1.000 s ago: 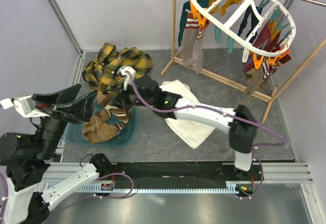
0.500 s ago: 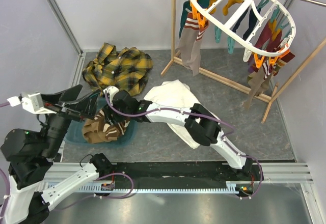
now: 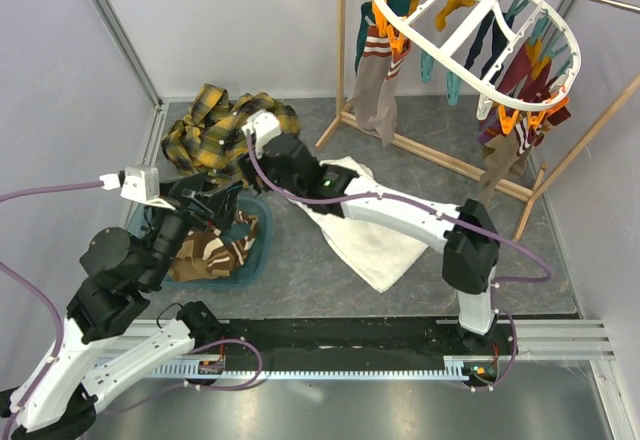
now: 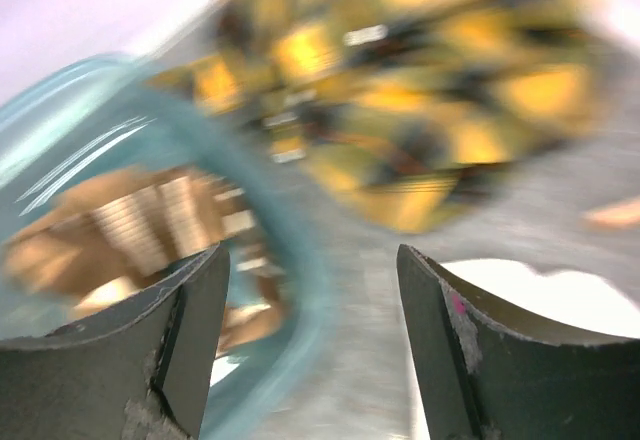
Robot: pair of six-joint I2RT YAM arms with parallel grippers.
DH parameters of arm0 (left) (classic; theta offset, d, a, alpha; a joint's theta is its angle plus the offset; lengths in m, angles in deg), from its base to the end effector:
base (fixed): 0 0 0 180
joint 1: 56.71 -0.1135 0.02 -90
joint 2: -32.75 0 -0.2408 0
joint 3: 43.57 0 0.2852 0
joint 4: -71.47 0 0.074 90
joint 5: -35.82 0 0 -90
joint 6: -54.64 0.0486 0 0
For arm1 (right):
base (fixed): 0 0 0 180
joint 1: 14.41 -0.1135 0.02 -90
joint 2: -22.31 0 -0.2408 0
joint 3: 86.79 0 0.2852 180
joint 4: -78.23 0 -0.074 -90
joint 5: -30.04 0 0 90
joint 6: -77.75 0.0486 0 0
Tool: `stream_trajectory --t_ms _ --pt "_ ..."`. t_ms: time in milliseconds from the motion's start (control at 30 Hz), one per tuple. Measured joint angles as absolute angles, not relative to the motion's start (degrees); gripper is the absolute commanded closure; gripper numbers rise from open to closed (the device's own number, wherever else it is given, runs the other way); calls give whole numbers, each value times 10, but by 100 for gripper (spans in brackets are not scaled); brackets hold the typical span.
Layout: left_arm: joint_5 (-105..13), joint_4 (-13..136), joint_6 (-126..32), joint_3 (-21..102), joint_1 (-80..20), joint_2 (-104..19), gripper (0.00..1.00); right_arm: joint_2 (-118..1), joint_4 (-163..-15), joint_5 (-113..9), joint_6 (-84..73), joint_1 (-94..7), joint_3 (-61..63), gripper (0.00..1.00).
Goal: Remove the socks clipped to the hanger
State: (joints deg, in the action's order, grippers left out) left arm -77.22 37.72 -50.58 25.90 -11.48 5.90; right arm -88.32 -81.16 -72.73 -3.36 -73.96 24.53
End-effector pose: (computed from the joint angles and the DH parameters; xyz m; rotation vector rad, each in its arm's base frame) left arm 0.1067 -0.0806 0.4337 0.0409 1.4537 -0.5828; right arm 0.2648 0.4292 0.3009 -0.6953 1.8264 0.5881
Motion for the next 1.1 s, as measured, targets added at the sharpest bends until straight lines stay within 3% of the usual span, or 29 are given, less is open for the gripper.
stream_trajectory --t_ms 200,400,933,1100 --pt "-777 389 -507 201 -115 63 6 -832 -751 -879 -53 -689 253 25" --pt "-776 403 -507 168 -115 61 6 -801 -688 -1001 -63 -674 290 32" --pt "-761 436 -507 150 -115 39 7 -786 -527 -1140 -15 -644 399 30" --pt "-761 438 -507 149 -115 37 7 -786 -498 -1179 -9 -631 399 33"
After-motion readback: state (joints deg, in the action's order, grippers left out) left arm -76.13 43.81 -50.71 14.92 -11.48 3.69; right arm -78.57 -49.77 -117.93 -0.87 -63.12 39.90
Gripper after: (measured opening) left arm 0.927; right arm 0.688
